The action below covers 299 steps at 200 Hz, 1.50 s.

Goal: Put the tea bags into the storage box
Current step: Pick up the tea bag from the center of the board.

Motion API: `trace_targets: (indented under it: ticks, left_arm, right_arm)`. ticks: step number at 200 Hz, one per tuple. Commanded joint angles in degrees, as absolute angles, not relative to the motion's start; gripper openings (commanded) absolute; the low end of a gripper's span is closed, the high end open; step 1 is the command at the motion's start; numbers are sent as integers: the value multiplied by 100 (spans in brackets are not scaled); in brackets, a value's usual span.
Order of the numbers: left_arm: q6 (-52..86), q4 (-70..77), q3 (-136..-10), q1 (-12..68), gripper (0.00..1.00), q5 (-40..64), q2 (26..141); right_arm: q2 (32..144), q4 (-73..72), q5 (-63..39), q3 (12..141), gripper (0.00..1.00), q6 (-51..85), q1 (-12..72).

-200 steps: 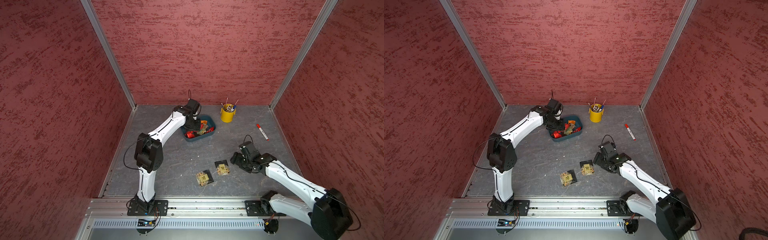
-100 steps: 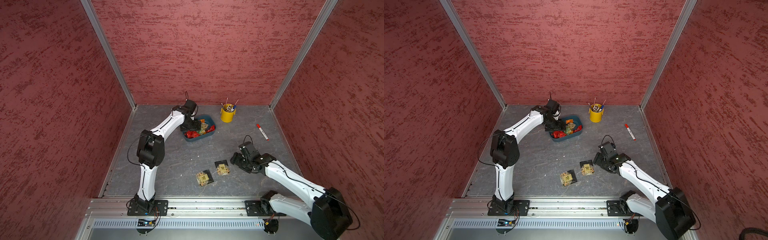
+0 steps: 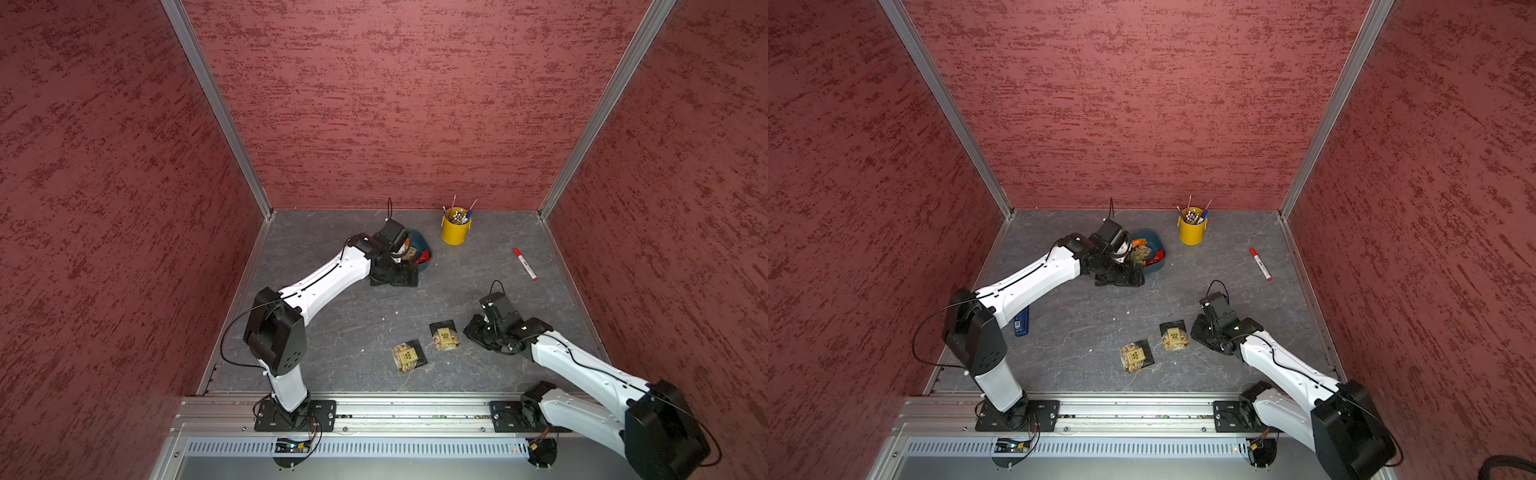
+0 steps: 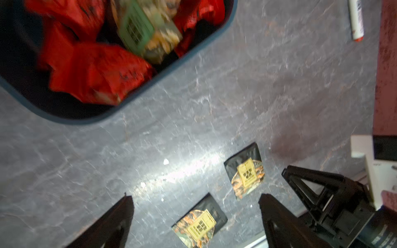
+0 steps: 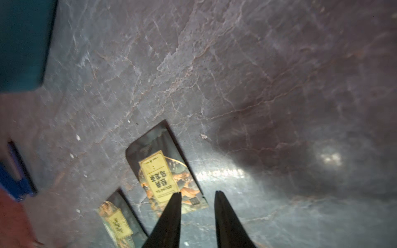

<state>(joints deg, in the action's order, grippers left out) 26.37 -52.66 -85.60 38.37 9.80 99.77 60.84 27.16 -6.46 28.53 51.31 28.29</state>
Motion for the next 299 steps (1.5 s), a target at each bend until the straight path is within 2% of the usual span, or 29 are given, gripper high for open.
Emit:
trace_targets:
  ticks: [1,7,45,119,192,299]
  left_arm:
    - [3337,-4651,-8033,4027,95,1390,9899]
    - [3426,-4542,-7928,4072,95,1458,9912]
    - [3889,-3897,-7428,4205,95,1886,9995]
    - [4378,-3244,-7249,4682,93,1982,10392]
    - [4535,-3064,-7189,4738,92,2037,10498]
    - [4903,-2670,-6980,4834,90,2311,10785]
  right_arm:
    - [6071,2301,-771,2789,6,5071,2804]
    - [6086,2229,-804,2762,0,5068,2799]
    - [6303,1795,-1077,2587,0,5096,2812]
    - [6662,1304,-1281,2461,0,5122,2824]
    - [7162,807,-1412,2358,0,5271,2875]
    - [7566,1213,-976,2347,0,5815,2874]
